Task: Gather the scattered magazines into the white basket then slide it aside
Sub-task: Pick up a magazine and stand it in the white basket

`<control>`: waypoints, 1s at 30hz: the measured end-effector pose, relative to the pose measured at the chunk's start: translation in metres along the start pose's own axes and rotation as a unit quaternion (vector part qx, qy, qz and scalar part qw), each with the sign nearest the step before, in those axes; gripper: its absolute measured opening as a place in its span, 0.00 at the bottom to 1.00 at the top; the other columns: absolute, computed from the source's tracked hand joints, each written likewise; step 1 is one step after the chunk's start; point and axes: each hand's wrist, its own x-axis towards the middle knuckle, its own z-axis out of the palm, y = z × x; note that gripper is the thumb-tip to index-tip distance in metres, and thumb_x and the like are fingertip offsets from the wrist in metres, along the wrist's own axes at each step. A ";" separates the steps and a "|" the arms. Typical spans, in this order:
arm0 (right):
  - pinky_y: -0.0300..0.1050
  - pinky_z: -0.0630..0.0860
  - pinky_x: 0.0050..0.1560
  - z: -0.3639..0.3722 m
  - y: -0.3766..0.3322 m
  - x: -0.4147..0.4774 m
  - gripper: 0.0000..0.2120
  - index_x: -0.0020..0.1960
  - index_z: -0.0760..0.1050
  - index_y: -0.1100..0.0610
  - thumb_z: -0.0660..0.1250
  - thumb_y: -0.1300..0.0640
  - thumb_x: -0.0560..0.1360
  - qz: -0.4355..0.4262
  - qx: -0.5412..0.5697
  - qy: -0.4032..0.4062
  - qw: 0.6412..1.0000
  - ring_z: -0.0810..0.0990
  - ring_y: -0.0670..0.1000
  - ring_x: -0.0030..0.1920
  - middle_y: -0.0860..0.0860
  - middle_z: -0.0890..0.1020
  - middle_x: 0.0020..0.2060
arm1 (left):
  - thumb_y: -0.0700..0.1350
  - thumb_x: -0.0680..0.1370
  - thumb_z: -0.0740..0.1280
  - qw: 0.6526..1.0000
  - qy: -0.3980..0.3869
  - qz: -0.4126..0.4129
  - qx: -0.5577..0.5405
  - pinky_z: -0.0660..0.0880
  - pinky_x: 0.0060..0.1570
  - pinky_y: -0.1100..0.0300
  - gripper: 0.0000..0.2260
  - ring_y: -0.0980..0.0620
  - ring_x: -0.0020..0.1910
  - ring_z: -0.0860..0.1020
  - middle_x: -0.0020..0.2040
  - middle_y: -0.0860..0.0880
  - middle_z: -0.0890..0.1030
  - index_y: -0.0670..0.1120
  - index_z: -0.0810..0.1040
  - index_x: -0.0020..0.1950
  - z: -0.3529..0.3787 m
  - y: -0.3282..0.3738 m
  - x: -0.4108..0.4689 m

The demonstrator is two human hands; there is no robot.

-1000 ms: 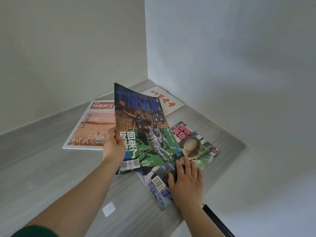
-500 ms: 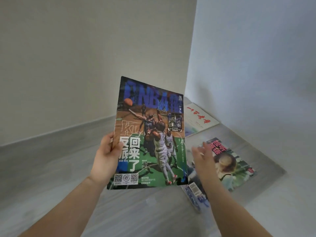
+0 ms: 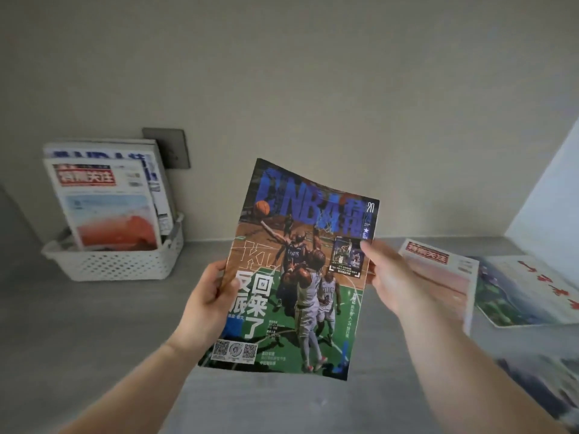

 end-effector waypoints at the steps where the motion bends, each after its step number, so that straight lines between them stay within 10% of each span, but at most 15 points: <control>1: 0.57 0.66 0.65 0.024 -0.001 0.003 0.05 0.47 0.75 0.56 0.61 0.60 0.75 -0.006 -0.004 0.005 1.000 0.76 0.57 0.54 0.52 0.80 0.44 | 0.35 0.77 0.58 1.000 0.008 0.000 0.013 0.69 0.37 0.82 0.14 0.73 0.39 0.76 0.45 0.56 0.78 0.57 0.71 0.46 -0.021 -0.002 0.004; 9: 0.33 0.71 0.21 0.183 -0.007 0.023 0.07 0.37 0.77 0.57 0.67 0.67 0.70 -0.097 -0.110 -0.045 0.988 0.75 0.49 0.30 0.49 0.80 0.31 | 0.31 0.74 0.62 0.991 0.100 -0.034 0.087 0.69 0.36 0.62 0.12 0.53 0.34 0.72 0.37 0.51 0.78 0.49 0.74 0.41 -0.184 -0.021 0.054; 22: 0.30 0.72 0.23 0.344 -0.067 0.065 0.08 0.45 0.76 0.59 0.64 0.70 0.71 -0.240 -0.101 -0.107 0.959 0.75 0.38 0.21 0.40 0.78 0.18 | 0.34 0.73 0.64 0.962 0.247 -0.016 0.112 0.73 0.29 0.74 0.10 0.62 0.29 0.76 0.44 0.45 0.78 0.39 0.77 0.53 -0.314 -0.016 0.164; 27: 0.30 0.76 0.29 0.377 -0.065 0.088 0.11 0.49 0.76 0.57 0.64 0.70 0.71 -0.257 -0.064 -0.086 0.960 0.76 0.37 0.23 0.40 0.79 0.20 | 0.34 0.73 0.65 0.957 0.274 -0.035 0.095 0.73 0.55 0.52 0.11 0.47 0.46 0.75 0.52 0.38 0.79 0.36 0.76 0.55 -0.332 -0.024 0.191; 30: 0.31 0.77 0.32 0.383 -0.048 0.094 0.11 0.48 0.77 0.56 0.64 0.69 0.71 -0.259 -0.065 -0.079 0.960 0.77 0.36 0.25 0.44 0.79 0.29 | 0.35 0.73 0.65 0.949 0.276 -0.042 0.145 0.73 0.45 0.68 0.10 0.49 0.39 0.75 0.52 0.36 0.80 0.35 0.77 0.53 -0.337 -0.036 0.192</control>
